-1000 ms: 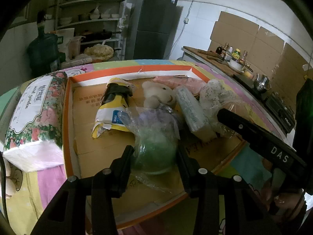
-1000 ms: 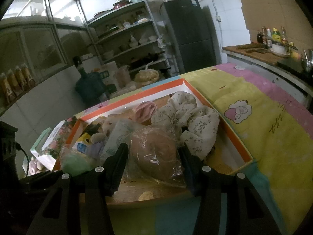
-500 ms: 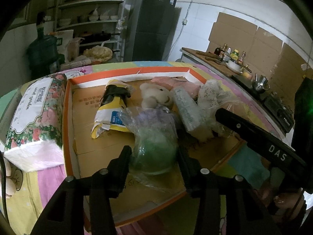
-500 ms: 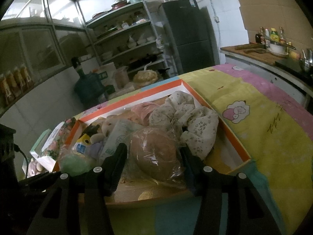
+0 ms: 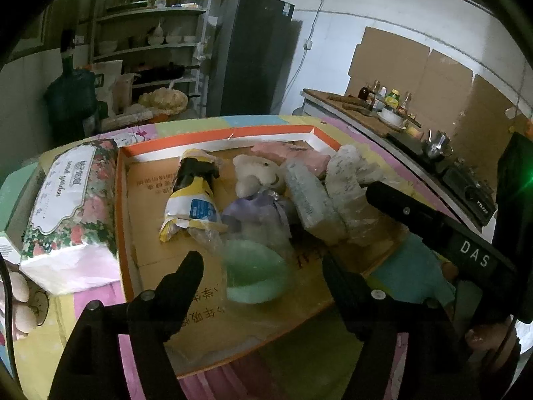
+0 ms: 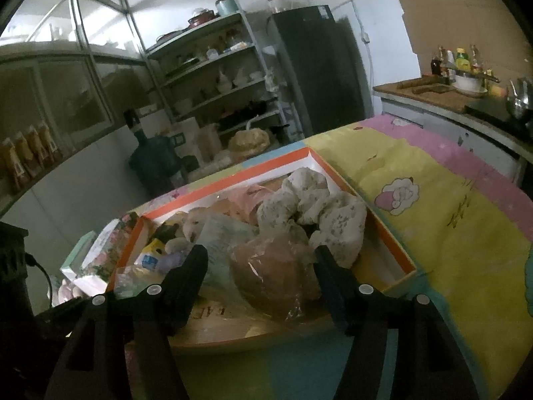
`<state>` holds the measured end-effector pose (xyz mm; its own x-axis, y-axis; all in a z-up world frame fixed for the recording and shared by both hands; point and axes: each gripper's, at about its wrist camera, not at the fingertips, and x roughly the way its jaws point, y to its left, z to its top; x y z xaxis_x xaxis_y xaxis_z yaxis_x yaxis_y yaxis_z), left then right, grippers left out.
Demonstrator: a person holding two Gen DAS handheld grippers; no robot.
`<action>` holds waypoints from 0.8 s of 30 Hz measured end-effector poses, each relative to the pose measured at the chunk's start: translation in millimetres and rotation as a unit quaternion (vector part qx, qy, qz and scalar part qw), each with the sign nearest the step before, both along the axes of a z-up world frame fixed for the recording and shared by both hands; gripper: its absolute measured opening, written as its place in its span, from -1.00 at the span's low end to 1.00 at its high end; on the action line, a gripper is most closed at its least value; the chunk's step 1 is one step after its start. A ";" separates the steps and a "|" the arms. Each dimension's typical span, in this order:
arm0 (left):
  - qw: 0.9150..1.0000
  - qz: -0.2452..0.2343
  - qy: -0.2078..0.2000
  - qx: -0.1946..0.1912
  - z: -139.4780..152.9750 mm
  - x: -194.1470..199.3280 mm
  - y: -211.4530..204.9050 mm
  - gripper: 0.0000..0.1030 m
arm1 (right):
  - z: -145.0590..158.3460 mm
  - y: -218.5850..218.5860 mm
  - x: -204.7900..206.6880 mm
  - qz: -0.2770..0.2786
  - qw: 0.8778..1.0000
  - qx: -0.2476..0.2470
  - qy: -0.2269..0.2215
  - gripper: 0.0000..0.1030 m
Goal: Organize soft objects
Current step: 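Open both tools to release the brown item and green bag, then move both tools away from the box over the remaining items on the mat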
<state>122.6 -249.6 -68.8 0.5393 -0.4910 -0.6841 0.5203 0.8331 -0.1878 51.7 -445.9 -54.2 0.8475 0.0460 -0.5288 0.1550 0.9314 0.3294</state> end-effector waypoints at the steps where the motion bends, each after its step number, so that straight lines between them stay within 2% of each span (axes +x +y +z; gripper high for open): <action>1: 1.000 0.000 -0.001 -0.001 0.7 -1.0 0.2 0.44 | 1.0 0.6 -0.9 -0.001 1.000 0.000 -0.001 0.31; 9: 1.000 -0.002 -0.010 -0.008 5.1 -9.7 4.0 0.44 | 10.4 5.9 -10.5 -0.002 1.000 -0.004 -0.011 0.32; 12: 1.000 0.000 -0.014 -0.012 8.5 -12.3 8.8 0.44 | 14.7 8.8 -14.2 -0.004 1.000 -0.004 -0.019 0.43; 24: 0.999 0.016 -0.033 -0.028 22.7 -24.4 27.8 0.52 | 31.0 27.2 -25.9 0.003 0.999 -0.009 -0.038 0.43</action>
